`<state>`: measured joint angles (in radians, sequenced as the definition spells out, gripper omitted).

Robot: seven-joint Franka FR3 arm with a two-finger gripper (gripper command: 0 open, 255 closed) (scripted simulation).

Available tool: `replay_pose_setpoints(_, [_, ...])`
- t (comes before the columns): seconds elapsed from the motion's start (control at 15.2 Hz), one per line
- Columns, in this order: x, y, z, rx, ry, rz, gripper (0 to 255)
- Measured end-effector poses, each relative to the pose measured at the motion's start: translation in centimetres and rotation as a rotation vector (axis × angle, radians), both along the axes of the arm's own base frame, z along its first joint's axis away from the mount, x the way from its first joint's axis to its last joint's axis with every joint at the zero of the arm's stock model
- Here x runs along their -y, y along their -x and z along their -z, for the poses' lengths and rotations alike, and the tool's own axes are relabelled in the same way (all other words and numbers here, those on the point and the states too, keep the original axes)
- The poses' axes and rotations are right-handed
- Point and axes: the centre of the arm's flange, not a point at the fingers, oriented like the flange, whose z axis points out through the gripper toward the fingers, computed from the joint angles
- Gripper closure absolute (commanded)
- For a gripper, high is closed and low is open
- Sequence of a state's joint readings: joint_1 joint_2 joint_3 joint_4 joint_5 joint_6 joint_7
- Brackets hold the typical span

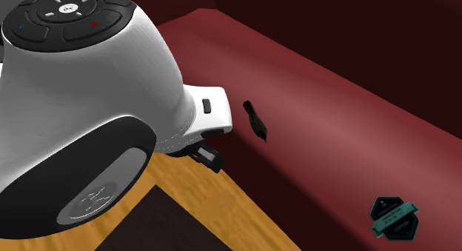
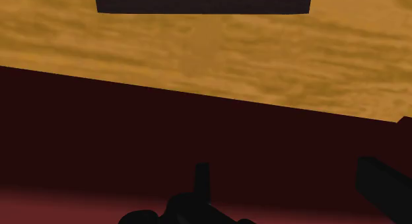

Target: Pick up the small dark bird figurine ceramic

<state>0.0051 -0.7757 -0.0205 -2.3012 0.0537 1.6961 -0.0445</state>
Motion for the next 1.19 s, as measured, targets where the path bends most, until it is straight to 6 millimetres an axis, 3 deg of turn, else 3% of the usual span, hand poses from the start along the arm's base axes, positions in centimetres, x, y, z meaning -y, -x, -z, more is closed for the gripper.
replay_pose_setpoints(0.13, [0.4,-0.6,0.0,-0.004,0.001,-0.021,0])
replay_pose_setpoints(0.33, [2.1,-3.6,0.7,-0.026,0.009,-0.144,0])
replay_pose_setpoints(0.73, [4.9,-12.2,1.9,-0.076,0.030,-0.436,0])
replay_pose_setpoints(1.19, [4.5,-22.4,4.2,-0.136,0.055,-0.782,0])
